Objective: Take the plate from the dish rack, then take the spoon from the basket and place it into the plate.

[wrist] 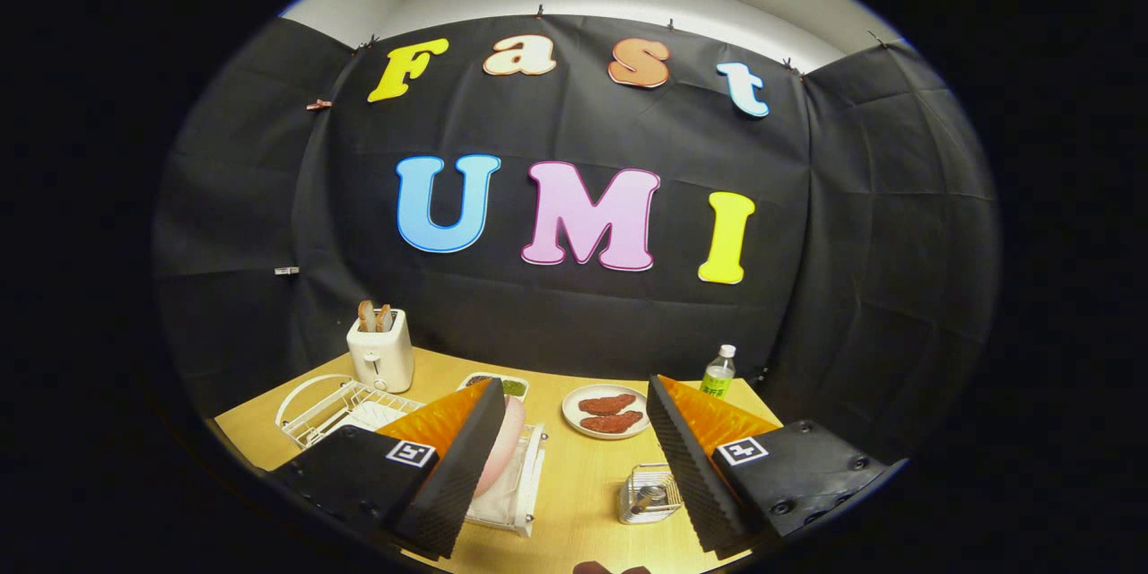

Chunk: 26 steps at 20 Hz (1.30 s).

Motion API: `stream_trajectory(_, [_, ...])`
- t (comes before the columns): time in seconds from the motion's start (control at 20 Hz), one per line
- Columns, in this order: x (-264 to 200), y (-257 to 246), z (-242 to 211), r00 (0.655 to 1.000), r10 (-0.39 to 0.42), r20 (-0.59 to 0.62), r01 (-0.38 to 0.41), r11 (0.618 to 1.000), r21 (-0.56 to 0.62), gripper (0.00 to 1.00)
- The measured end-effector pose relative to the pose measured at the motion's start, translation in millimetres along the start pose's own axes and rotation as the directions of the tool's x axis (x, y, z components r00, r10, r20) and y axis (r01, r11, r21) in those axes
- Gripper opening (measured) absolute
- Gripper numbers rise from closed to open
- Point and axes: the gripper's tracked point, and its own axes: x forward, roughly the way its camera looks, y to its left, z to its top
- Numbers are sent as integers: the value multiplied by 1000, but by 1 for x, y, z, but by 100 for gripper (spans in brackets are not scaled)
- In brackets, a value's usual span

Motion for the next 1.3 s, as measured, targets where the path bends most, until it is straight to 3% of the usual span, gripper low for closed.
stream_trajectory(0.3, [50,37,-27,992,34,-120,-41,998,-50,98])
stream_trajectory(0.5, [83,48,-58,975,7,-221,-18,999,-45,98])
stream_trajectory(0.95, [114,59,-148,863,-9,-505,59,995,83,95])
stream_trajectory(1.05, [118,59,-159,846,-8,-534,87,988,123,87])
stream_trajectory(1.15, [120,64,-170,825,8,-565,96,983,155,71])
stream_trajectory(1.3, [122,72,-174,809,28,-587,81,984,159,37])
